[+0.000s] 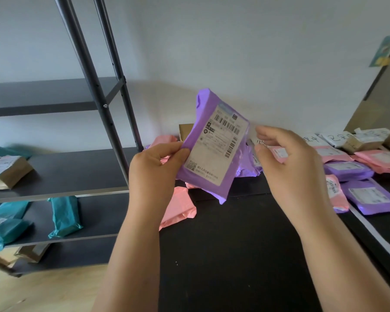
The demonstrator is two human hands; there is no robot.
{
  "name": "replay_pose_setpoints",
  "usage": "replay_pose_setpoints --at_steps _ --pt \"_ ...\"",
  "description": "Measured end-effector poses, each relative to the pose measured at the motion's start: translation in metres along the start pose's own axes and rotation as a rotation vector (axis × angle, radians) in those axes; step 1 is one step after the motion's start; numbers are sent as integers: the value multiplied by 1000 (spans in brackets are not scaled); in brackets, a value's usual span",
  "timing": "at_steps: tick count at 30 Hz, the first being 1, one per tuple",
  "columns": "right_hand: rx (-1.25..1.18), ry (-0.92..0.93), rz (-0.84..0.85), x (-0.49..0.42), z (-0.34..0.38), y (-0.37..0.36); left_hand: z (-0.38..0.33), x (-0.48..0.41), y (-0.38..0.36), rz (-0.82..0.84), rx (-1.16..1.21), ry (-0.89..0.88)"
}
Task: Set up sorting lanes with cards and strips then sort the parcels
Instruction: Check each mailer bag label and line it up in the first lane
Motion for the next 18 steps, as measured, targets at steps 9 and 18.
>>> replay_pose_setpoints --at_steps 9,18 --pt "60 -43 5 -8 -8 7 -24 9 -8 77 -51 -227" --pt "-65 -141 -32 2 -29 20 -22 16 -17 38 -4 -174"
Point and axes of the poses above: each hand's wrist, its own x-axis away from the middle knuckle, its own y-axis out of the back of the hand, z = x × y, the point moved 7 cm from there along -x, towards the middle knuckle, and after that the axes turned 6 degrees about -z, right-handed, at the moved point
